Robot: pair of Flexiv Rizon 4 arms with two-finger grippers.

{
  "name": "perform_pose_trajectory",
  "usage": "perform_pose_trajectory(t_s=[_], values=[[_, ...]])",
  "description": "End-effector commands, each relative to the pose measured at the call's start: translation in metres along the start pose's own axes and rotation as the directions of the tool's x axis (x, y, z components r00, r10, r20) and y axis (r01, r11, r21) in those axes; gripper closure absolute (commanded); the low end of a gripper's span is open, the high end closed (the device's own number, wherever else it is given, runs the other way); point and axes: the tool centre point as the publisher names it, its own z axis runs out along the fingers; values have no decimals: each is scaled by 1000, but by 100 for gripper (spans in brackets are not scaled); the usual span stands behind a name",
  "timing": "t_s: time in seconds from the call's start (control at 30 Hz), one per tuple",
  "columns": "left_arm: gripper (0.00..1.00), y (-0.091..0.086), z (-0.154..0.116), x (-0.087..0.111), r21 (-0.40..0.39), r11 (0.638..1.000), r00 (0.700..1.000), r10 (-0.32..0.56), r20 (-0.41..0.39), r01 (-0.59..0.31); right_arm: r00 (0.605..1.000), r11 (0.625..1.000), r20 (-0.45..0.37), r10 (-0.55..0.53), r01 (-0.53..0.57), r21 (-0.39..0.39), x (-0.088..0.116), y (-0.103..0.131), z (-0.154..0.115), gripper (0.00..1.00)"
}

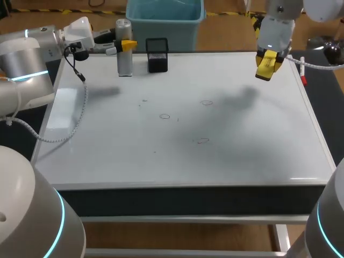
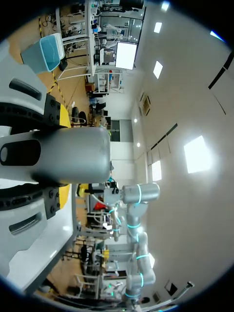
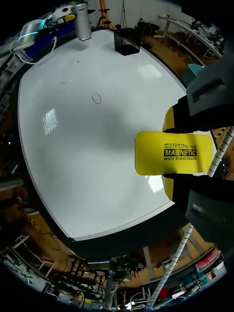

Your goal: Pick up the inspection probe, press it on each red-marked spot on the whiteboard one by one, put down the probe, pick up the eraser, and wipe off all the red marks.

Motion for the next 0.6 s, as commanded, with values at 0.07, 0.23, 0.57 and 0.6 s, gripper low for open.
perform_pose_trajectory(t_s=[0.07,0.23,0.57,0.6], values=[[100,-1,0,-1,0,1000,1000,0,-2,0,1000,1000,-2,-2,2,2,1,0,-1,100],[100,-5,21,18,20,1000,999,5,-37,-4,1000,1000,-2,-2,2,2,1,0,-1,100],[100,-12,64,59,70,997,987,30,-155,-20,1000,1000,-2,-2,2,2,1,0,-1,100],[100,-12,67,64,75,997,986,29,-165,-16,1000,1000,-2,-2,2,2,1,0,-1,100]])
